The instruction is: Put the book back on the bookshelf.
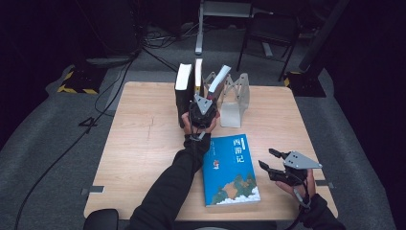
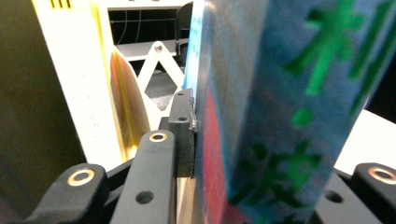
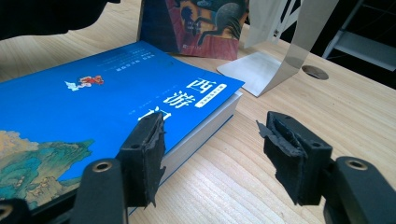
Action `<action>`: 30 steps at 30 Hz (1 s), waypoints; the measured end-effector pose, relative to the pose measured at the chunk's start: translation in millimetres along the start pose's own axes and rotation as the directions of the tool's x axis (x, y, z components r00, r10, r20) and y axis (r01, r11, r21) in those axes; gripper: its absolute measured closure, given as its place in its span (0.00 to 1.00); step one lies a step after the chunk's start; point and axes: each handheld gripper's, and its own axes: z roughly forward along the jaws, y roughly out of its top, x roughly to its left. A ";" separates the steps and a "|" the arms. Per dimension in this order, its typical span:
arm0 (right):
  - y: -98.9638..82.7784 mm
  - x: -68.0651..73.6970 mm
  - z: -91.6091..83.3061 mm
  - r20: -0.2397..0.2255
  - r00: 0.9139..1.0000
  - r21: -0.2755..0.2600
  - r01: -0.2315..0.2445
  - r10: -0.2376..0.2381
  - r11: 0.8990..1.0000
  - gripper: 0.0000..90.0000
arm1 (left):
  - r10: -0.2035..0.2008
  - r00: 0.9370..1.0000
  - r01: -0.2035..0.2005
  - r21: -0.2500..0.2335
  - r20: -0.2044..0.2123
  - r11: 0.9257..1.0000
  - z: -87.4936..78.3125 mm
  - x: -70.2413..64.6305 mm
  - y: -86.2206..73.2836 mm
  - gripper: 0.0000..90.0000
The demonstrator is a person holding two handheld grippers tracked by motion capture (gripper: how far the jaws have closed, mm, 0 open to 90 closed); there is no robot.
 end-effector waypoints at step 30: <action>-3.3 4.0 4.4 -0.033 0.999 0.042 0.008 -0.006 0.999 0.42 | 0.008 0.989 -0.048 0.276 0.145 0.960 -21.7 32.9 -75.8 0.74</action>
